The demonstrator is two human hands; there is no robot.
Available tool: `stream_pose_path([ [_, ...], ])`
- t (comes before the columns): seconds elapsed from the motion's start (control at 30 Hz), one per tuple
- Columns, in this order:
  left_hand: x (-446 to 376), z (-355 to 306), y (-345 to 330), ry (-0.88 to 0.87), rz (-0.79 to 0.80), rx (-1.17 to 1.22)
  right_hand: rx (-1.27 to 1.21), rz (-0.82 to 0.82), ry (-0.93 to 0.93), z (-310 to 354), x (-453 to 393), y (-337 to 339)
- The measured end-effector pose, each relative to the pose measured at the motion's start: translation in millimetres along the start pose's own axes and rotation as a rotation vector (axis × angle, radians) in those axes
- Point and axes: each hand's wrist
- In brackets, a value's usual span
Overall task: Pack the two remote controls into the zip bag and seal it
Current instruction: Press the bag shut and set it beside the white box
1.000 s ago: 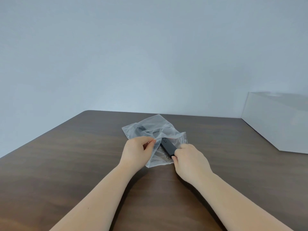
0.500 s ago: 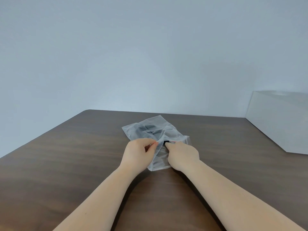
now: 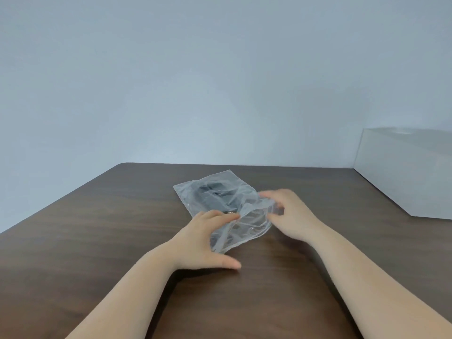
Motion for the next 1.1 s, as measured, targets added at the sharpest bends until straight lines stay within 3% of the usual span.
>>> stream_pose_path([
  [0.07, 4, 5, 2, -0.013, 0.023, 0.006, -0.035, 0.064, -0.001, -1, 3, -3],
  [0.37, 1, 0, 4, 0.120, -0.345, -0.004, 0.065, -0.003, -0.051, 5, 1, 3],
  [0.53, -4, -2, 2, 0.158, -0.386, -0.034, 0.093, 0.011, -0.062, 5, 1, 1],
  [0.67, -5, -2, 3, 0.150, -0.391, 0.002, 0.173, -0.079, 0.067, 12, 1, -1],
  [0.83, -6, -2, 0, 0.055, -0.363, 0.019, 0.112, 0.015, 0.338, 38, 6, -16],
  [1.0, -8, -7, 7, 0.034, -0.631, 0.257, -0.016, -0.101, 0.286, 48, 5, -16],
  [1.1, -8, -11, 9, 0.075, -0.664, 0.331, -0.155, -0.124, 0.201, 49, 7, -12],
])
Point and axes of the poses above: each hand's wrist, its own x-axis away from the middle knuckle, its own y-axis out of the back of the hand, z = x × y, and after that the axes turned 5 degrees about y, right-handed
